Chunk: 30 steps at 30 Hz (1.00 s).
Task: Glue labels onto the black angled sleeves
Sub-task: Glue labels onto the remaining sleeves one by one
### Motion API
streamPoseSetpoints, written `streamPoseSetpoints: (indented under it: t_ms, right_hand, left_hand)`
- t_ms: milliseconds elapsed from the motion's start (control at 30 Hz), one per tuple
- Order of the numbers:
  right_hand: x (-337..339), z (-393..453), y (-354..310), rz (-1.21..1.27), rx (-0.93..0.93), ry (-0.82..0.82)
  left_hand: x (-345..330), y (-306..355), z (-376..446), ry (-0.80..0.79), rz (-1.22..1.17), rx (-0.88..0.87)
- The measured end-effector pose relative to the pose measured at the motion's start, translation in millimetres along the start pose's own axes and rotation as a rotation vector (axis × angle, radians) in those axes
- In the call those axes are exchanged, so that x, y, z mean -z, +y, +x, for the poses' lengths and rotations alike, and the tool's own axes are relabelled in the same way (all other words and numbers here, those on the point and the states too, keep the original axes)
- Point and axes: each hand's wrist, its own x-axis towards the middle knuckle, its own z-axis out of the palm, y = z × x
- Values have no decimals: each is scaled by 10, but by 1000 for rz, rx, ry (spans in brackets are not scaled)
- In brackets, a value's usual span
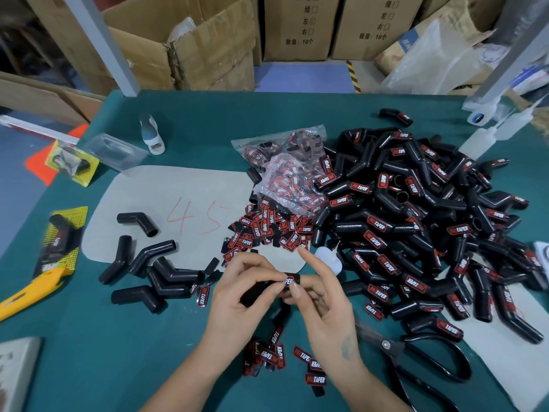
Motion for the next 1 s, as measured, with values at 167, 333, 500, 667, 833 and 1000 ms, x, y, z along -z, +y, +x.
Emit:
streamPoseSetpoints:
  t_ms: [167,333,500,667,833,1000]
  right_hand:
    - [15,-20,84,-147,55,8]
    - [19,-19,78,-264,147,-3]
    - [43,-44,23,-312,215,-3]
    - [63,-56,6,-364,303,-15]
    - [69,-44,2,-392,339,-4]
    - [67,-23,-2,-417,376,-2]
  left_hand:
    - [-4,-10,-2,-16,29,-59]
    - [17,-68,-19,-18,45,-153]
    - [50,-167,-29,-40,172,-343]
    - [65,-209,-23,-39,235,-452]
    - [68,-242,-25,-38,242,-486]
    - [72,-235,-16,-58,230,-479]
